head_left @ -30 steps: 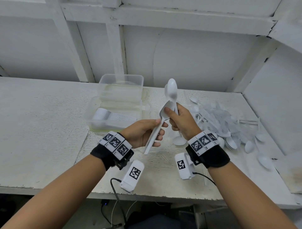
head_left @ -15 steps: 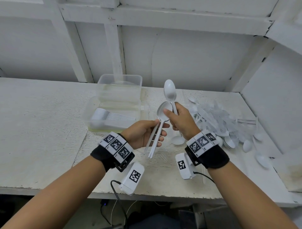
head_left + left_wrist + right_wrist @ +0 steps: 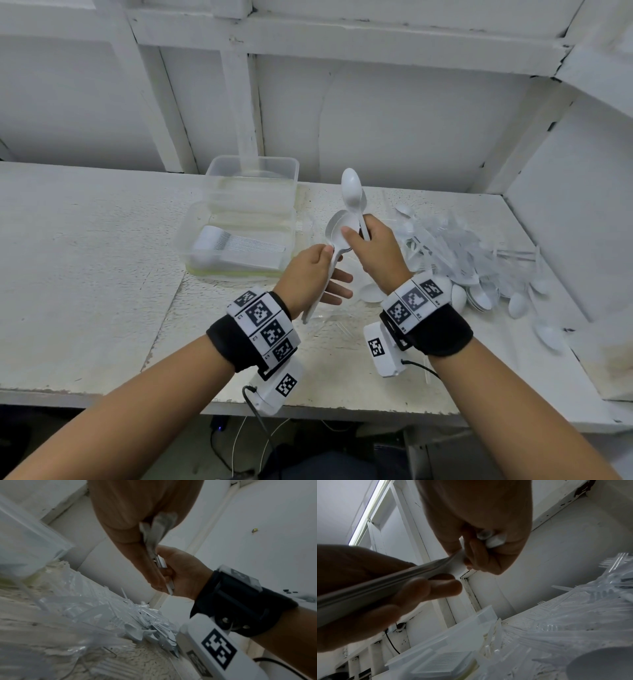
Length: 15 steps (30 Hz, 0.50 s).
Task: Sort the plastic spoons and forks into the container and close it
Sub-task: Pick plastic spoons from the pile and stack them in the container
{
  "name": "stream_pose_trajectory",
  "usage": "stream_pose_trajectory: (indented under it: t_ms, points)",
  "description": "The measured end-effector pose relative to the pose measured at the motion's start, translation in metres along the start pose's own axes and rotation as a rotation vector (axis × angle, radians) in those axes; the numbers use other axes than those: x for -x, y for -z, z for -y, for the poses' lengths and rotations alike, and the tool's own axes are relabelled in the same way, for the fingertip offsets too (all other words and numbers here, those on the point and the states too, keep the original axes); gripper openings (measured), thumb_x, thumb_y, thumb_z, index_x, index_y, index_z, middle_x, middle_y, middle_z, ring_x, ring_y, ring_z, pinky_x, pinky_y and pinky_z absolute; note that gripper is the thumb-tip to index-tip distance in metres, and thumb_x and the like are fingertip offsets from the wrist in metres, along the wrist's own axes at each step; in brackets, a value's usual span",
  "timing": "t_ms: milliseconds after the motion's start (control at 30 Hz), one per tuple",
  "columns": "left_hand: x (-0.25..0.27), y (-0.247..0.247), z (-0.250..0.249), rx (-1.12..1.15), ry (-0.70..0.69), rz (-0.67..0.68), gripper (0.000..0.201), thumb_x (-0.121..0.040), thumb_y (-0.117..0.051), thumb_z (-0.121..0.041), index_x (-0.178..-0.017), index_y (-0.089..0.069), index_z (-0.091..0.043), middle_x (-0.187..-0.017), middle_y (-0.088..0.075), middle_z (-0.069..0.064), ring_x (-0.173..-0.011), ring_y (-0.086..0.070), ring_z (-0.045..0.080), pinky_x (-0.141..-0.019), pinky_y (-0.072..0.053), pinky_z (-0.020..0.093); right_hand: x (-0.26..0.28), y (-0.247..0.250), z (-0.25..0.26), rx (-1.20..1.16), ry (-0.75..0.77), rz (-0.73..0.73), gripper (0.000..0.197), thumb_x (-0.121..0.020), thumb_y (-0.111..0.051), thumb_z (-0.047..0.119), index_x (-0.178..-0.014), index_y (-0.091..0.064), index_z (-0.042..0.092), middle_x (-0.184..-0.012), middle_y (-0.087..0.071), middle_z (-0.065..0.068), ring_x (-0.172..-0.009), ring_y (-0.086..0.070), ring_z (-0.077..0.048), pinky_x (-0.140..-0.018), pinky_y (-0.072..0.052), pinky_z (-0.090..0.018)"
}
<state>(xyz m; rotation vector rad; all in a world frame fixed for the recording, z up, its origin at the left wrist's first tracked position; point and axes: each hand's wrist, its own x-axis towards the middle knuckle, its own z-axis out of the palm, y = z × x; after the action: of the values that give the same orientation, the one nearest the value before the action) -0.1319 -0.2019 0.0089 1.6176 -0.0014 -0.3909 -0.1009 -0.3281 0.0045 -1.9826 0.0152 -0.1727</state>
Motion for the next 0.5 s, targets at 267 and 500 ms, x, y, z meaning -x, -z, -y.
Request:
stream_pose_trajectory:
  t_ms: [267, 500]
  points:
    - [-0.003, 0.011, -0.001, 0.102, 0.080, 0.026, 0.026, -0.103, -0.028, -0.025, -0.105, -0.047, -0.007, -0.077, -0.065, 0.015, -0.052, -0.063, 0.023, -0.056, -0.056, 0.034, 0.005, -0.002, -0.004, -0.015, 0.024, -0.035, 0.017, -0.091, -0.052, 0.015, -0.076, -0.045, 0.012, -0.064, -0.039, 0.005, -0.058, -0.036, -0.008, -0.056, -0.033, -0.019]
    - [-0.005, 0.022, 0.002, 0.300, 0.185, 0.273, 0.031, -0.102, -0.028, -0.023, -0.107, -0.055, -0.008, -0.063, -0.051, 0.003, -0.045, -0.046, 0.011, -0.044, -0.042, 0.021, 0.004, -0.003, -0.002, -0.084, 0.064, -0.048, 0.014, -0.093, -0.055, 0.021, -0.104, -0.060, 0.015, -0.081, -0.057, 0.003, -0.075, -0.050, -0.009, -0.070, -0.043, -0.023]
